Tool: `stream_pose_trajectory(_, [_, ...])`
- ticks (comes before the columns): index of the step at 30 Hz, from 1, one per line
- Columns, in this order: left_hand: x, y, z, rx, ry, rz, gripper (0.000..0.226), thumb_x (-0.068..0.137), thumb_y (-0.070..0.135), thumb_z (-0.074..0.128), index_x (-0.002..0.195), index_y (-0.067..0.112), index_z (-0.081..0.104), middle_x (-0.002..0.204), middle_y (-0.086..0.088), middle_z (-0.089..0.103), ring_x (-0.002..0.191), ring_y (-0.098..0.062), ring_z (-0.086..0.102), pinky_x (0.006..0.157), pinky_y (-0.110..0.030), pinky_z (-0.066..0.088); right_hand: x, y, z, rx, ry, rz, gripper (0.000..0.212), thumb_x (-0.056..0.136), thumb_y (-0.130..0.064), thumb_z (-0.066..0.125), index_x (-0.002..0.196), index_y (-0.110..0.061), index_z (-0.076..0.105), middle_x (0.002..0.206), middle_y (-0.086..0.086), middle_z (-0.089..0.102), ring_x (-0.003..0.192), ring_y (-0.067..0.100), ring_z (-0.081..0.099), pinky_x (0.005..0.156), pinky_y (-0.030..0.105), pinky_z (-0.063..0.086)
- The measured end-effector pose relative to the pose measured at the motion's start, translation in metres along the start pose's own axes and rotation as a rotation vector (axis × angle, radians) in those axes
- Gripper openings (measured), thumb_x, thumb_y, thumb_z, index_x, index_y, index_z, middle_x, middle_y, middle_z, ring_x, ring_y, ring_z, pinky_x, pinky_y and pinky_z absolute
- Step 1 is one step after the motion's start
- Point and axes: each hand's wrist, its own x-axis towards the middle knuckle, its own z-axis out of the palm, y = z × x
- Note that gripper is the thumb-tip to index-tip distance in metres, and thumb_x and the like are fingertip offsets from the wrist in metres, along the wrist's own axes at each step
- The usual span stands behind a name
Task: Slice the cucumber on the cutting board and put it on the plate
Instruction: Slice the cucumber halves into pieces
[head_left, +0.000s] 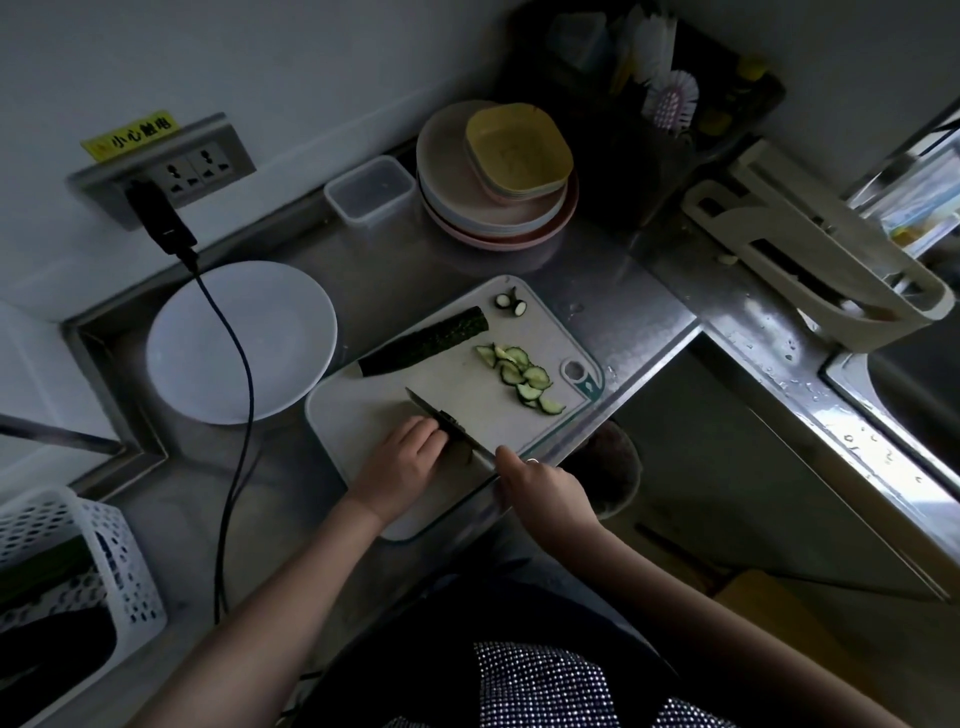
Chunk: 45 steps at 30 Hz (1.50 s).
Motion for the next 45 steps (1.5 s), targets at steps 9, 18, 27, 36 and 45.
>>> stream_pose_trajectory(9, [-0.002, -0.001, -0.001, 0.003, -0.071, 0.026, 0.025, 0.082, 0.008, 0.048, 0.093, 0.0, 0.069, 0.094, -0.016, 0.064, 0.097, -0.026, 0.049, 0.078, -0.038, 0.053, 0.003, 0.009, -0.007, 0.072, 0.058, 0.095, 0.008, 0.098, -0.022, 0.041, 0.103, -0.017, 0.04, 0.084, 0.007, 0.061, 0.073, 0.032, 0.062, 0.054, 0.037, 0.044])
stream_pose_trajectory(18, [0.007, 0.019, 0.008, -0.016, -0.386, 0.176, 0.049, 0.086, 0.036, 0.041, 0.118, 0.008, 0.065, 0.118, -0.007, 0.065, 0.11, -0.023, 0.058, 0.098, -0.035, 0.04, 0.003, 0.033, -0.015, 0.234, 0.198, 0.225, 0.012, 0.098, -0.028, 0.041, 0.097, -0.017, 0.043, 0.075, 0.007, 0.06, 0.065, 0.029, 0.06, 0.054, 0.046, 0.051])
stream_pose_trajectory(27, [0.04, 0.015, 0.004, 0.041, -0.358, 0.147, 0.041, 0.058, 0.001, 0.067, 0.099, 0.005, 0.07, 0.098, -0.009, 0.067, 0.089, -0.026, 0.066, 0.068, -0.032, 0.055, -0.003, 0.043, -0.015, 0.271, 0.257, 0.256, 0.012, 0.1, -0.03, 0.039, 0.103, -0.019, 0.044, 0.07, 0.004, 0.06, 0.055, 0.022, 0.058, 0.051, 0.045, 0.051])
stream_pose_trajectory(36, [0.059, 0.021, 0.003, -0.144, -0.513, -0.285, 0.022, 0.089, 0.019, 0.058, 0.109, 0.009, 0.058, 0.11, -0.006, 0.055, 0.104, -0.024, 0.052, 0.085, -0.034, 0.043, -0.001, 0.047, -0.014, 0.246, 0.276, 0.248, 0.013, 0.1, -0.03, 0.039, 0.099, -0.019, 0.044, 0.067, 0.001, 0.058, 0.054, 0.021, 0.058, 0.051, 0.045, 0.052])
stream_pose_trajectory(45, [0.104, 0.032, -0.009, -0.548, -0.147, -0.689, 0.021, 0.088, 0.017, 0.065, 0.105, 0.006, 0.068, 0.095, -0.004, 0.069, 0.082, -0.011, 0.061, 0.067, -0.012, 0.043, -0.009, 0.05, -0.025, -0.027, 0.277, 0.315, 0.029, 0.099, -0.035, 0.04, 0.125, -0.023, 0.041, 0.114, 0.001, 0.063, 0.091, 0.027, 0.064, 0.062, 0.037, 0.052])
